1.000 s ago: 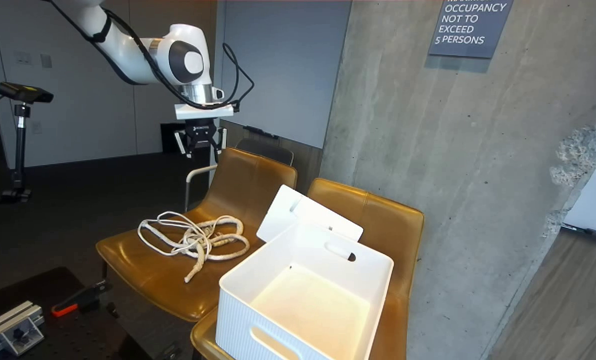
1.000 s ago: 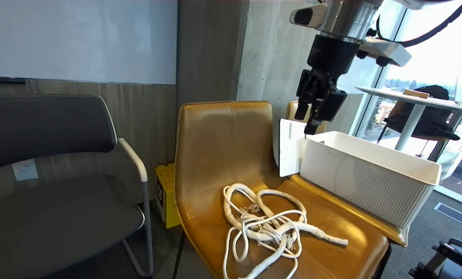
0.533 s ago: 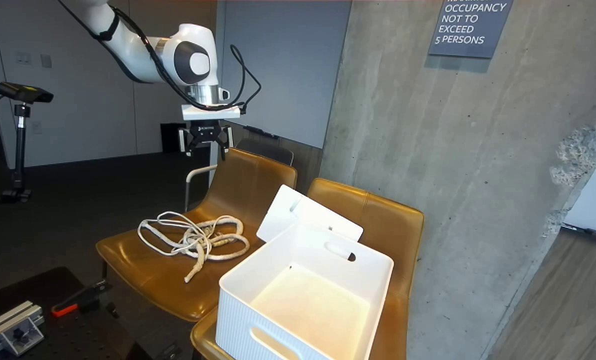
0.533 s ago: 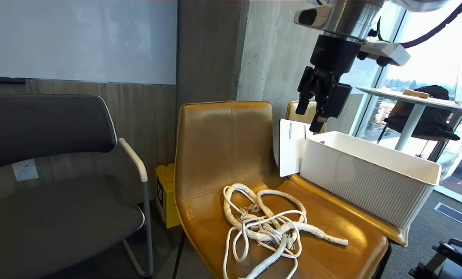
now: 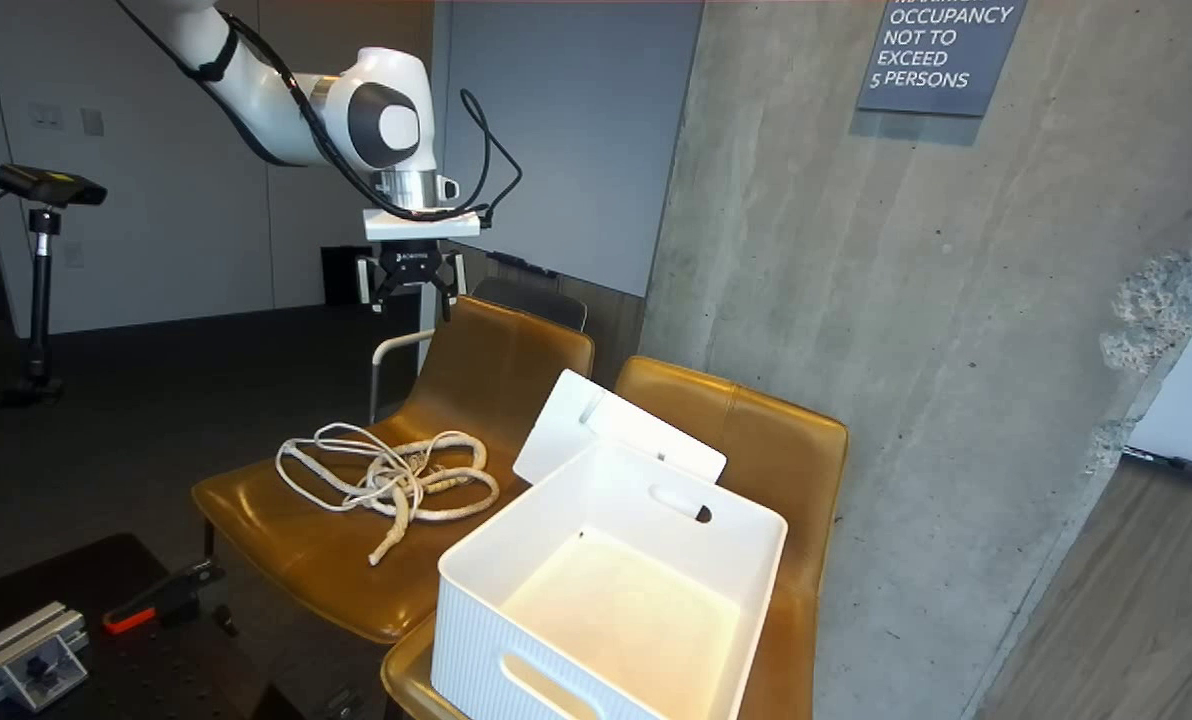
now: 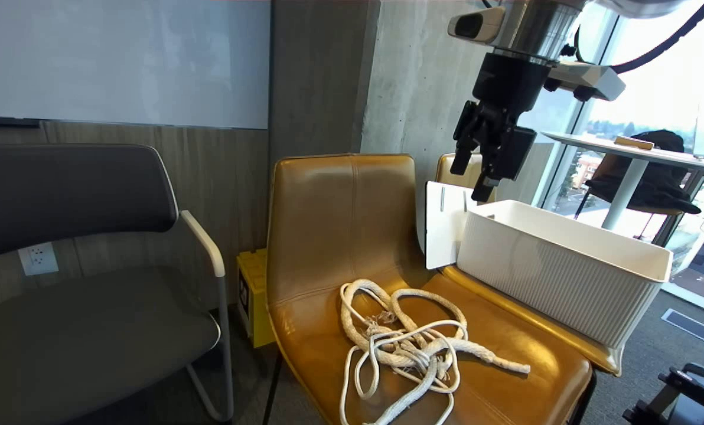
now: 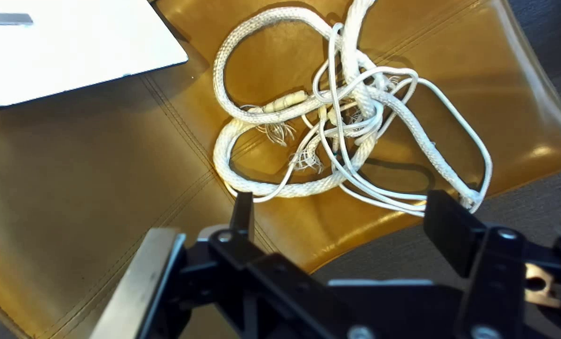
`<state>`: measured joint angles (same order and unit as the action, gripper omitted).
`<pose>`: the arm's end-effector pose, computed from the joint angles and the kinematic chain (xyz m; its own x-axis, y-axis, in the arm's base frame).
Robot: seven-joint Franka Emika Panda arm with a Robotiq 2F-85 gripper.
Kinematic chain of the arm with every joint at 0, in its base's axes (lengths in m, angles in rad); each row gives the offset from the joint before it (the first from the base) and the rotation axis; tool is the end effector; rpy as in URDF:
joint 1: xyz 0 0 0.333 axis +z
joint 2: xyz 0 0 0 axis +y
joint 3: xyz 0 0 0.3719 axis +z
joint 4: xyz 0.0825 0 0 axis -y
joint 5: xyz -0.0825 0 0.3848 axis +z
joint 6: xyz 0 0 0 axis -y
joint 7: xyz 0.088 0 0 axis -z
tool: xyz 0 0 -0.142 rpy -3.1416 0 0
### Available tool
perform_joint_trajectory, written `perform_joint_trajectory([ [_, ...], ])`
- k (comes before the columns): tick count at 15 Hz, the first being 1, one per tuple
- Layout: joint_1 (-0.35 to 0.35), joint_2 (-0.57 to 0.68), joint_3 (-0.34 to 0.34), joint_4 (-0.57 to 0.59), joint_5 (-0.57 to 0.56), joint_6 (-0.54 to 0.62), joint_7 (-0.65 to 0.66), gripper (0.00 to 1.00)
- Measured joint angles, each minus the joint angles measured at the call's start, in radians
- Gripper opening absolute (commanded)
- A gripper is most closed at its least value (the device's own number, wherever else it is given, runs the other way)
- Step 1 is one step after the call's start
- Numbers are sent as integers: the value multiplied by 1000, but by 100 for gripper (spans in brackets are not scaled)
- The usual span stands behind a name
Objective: Put the cable inside the storage box, then take it out
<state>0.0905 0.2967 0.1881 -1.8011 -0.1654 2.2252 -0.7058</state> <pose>0.6466 0.1645 0.4160 0.4816 0.8754 0.0415 0.8630 -0.4819 0.1518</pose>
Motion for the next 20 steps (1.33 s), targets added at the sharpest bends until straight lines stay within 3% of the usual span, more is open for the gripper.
perform_joint_trajectory([
  [15, 0, 0, 0, 0, 0, 0, 0, 92],
  [16, 0, 0, 0, 0, 0, 0, 0, 98],
  [20, 5, -2, 0, -16, -7, 2, 5, 100],
])
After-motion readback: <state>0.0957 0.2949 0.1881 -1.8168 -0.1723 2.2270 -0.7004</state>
